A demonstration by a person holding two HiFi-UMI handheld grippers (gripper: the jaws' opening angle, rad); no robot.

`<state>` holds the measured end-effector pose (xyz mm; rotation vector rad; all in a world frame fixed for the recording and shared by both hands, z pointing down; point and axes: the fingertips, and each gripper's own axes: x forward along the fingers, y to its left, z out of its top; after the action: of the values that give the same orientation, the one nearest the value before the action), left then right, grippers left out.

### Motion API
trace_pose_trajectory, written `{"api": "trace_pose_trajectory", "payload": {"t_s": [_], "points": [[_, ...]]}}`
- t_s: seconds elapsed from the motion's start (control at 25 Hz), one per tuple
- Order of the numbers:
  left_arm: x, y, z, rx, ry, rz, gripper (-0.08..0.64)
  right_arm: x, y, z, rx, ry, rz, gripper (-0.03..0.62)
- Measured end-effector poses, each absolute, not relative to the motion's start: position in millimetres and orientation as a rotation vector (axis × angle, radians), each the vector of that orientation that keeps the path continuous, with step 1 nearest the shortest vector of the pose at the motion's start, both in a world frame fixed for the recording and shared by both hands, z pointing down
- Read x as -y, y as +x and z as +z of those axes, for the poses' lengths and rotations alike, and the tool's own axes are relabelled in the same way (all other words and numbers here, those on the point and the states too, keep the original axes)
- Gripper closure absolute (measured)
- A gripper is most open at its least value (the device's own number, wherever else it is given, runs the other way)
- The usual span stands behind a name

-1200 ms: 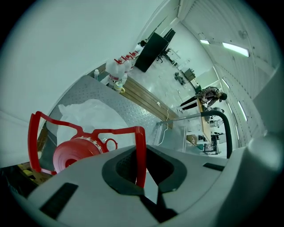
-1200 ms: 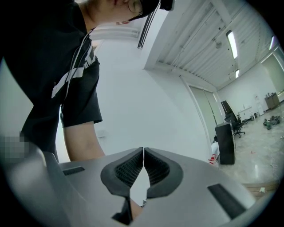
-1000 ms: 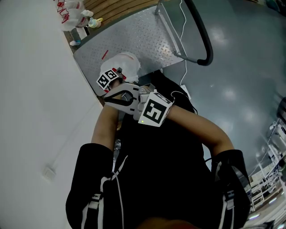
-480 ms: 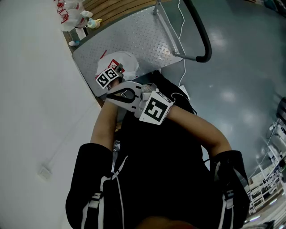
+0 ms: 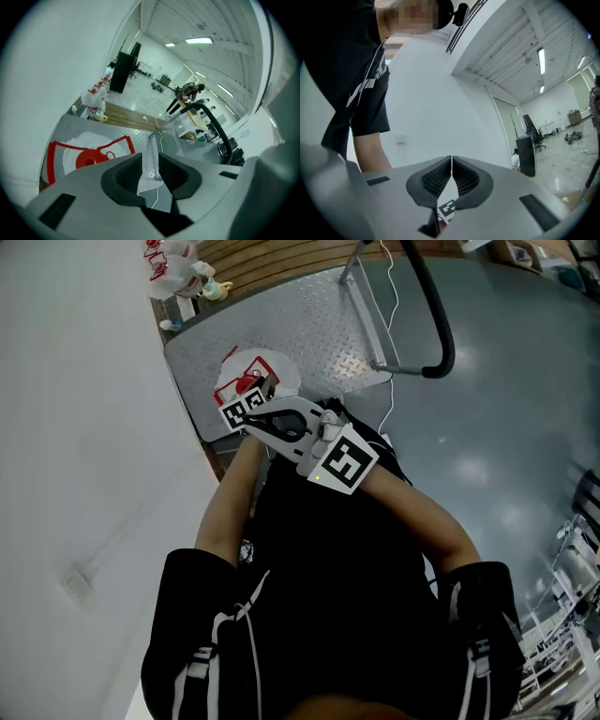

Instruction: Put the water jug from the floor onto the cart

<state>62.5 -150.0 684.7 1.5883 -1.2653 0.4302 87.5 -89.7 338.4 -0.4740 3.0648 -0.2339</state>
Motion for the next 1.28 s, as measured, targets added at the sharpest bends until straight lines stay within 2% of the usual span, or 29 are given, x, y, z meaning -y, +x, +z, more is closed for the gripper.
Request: {"api": "trace_pose_trajectory", "payload": {"t_s": [0.16, 0.24, 0.4, 0.84, 1.08, 1.28], "points": [[136, 74, 635, 1.250, 1.788, 0.384, 0.451, 88, 93, 337, -2.962, -0.607, -0.349, 0.574], [121, 79, 606, 1.199, 1.865, 0.289, 0.511, 82, 91, 341, -2.949, -0.648, -0.384, 0.574], [81, 58, 555, 1.195, 1.974, 0.220, 0.531, 63, 76, 336, -2.972, -0.675, -0.341, 0.574], [32, 11, 441, 1.361, 2.158, 0.021, 0.535, 19, 40, 296, -3.009, -0.819, -0.036, 0.574], [16, 0, 395, 1.470, 2.287, -0.011, 0.535, 4, 47, 291, -2.957, -0.987, -0.121, 0.574], [4, -25, 345, 1.739, 2.361, -0.074, 0.537, -8, 43, 294, -2.950, -1.069, -0.096, 0.575]]}}
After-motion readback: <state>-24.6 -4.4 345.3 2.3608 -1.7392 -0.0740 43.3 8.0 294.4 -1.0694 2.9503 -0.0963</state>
